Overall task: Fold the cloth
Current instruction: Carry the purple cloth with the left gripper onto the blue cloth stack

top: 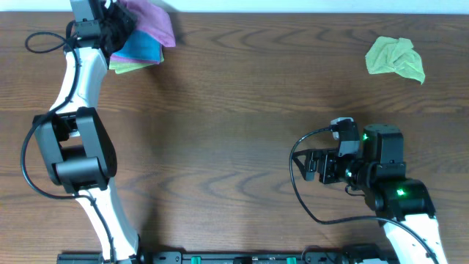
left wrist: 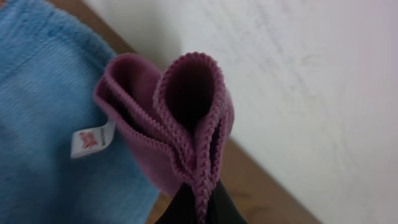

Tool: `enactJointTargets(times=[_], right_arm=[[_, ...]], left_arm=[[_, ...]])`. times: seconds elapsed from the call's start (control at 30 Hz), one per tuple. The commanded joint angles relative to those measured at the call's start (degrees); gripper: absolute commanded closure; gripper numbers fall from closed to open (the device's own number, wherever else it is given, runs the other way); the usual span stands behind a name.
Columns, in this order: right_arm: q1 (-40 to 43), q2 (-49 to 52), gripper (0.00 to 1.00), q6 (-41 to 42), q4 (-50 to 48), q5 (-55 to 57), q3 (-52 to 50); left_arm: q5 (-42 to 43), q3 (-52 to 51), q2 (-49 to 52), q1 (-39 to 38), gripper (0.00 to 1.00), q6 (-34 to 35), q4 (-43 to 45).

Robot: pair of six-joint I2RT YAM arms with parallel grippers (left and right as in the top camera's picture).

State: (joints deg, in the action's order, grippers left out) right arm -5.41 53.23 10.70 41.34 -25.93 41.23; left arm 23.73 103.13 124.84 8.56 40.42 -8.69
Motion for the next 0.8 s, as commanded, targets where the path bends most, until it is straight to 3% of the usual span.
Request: enactJointTargets(times=[0.0, 0.77], right_arm=[[0.5, -0.07, 0.01, 0.59, 0.11, -0.42, -0.31], [0.5, -0.07, 0.01, 0.59, 0.11, -0.42, -0.33]], left_arm=[[-0.44, 1.62, 0.0, 1.11, 0.94, -3.43, -1.42], [-11.26, 1.6, 0.0, 3.15, 0.94, -7.58, -9.77]])
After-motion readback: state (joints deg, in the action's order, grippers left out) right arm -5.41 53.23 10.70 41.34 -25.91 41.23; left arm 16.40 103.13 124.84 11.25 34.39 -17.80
